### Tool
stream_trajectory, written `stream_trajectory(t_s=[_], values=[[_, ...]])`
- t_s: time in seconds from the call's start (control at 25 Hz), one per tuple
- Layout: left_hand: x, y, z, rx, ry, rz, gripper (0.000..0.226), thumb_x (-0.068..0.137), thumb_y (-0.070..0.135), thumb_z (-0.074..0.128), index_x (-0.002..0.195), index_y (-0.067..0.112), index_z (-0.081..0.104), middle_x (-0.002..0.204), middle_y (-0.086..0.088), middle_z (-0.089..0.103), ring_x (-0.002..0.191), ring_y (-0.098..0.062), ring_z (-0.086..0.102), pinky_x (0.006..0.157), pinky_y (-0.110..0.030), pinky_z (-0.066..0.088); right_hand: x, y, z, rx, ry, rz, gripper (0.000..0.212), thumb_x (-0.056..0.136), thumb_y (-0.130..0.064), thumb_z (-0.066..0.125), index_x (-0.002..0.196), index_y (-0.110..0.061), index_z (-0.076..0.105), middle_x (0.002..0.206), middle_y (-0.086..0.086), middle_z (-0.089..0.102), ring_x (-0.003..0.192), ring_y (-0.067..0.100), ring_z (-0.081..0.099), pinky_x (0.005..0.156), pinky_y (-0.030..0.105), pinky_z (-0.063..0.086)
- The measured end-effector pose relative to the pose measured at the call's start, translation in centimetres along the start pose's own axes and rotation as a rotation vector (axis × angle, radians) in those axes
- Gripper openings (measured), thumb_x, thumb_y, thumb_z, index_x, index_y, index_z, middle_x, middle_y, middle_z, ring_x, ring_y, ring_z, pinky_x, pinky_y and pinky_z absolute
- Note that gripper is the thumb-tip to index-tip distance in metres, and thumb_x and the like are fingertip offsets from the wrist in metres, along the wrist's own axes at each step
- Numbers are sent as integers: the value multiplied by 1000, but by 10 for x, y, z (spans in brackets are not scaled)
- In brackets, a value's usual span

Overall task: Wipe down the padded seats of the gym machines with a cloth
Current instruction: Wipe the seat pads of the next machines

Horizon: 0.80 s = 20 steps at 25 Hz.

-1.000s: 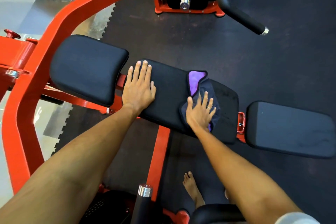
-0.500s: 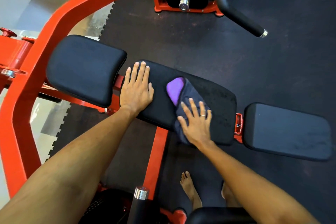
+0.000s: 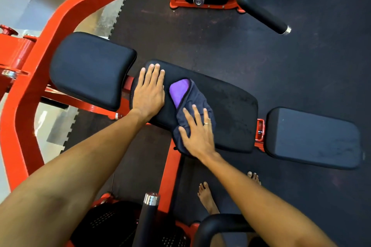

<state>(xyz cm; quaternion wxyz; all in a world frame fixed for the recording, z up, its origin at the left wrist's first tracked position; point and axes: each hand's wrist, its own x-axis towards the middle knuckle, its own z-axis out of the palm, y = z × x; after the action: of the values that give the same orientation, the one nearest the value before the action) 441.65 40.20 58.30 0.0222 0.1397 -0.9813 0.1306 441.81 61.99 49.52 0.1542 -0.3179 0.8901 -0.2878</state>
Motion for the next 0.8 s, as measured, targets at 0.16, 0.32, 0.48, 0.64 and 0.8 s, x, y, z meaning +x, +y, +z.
stream_trajectory(t_s=[0.16, 0.32, 0.48, 0.64, 0.8], values=[[-5, 36, 9, -17, -41, 163, 62, 90, 23, 36, 148, 4, 47, 158, -16, 40, 150, -34, 30, 125, -52, 12, -23, 74, 1, -24, -56, 181, 66, 99, -63, 34, 160, -39, 23, 171, -8, 12, 156, 39, 2, 123, 59, 18], [-10, 50, 18, 51, -77, 157, 63, 97, 29, 36, 157, 7, 31, 165, -15, 27, 153, -33, 19, 125, -54, 10, 0, 51, -1, 249, -57, 622, 68, 104, -47, 45, 163, -29, 16, 172, 2, 4, 154, 42, -14, 125, 55, -1], [-9, 52, 21, 72, -78, 140, 65, 95, 28, 38, 156, 8, 33, 164, -15, 28, 153, -34, 21, 124, -55, 12, 12, -26, -1, 279, -123, 448, 98, 87, -36, 67, 164, -22, 8, 171, 7, -7, 153, 43, -17, 125, 55, -2], [-11, 51, 21, 80, -76, 149, 65, 96, 28, 38, 157, 8, 30, 165, -15, 26, 154, -34, 18, 125, -55, 10, -8, -13, 7, -82, -54, 97, 110, 77, -55, 77, 163, -25, 14, 170, 6, 12, 156, 39, 9, 125, 52, 20], [-10, 54, 21, 57, -57, 135, 63, 95, 28, 40, 155, 8, 36, 163, -15, 30, 153, -34, 22, 125, -54, 12, -44, 81, 15, -182, -81, 138, 115, 66, -56, 88, 158, -23, 27, 166, 5, 26, 151, 42, 24, 117, 55, 35]])
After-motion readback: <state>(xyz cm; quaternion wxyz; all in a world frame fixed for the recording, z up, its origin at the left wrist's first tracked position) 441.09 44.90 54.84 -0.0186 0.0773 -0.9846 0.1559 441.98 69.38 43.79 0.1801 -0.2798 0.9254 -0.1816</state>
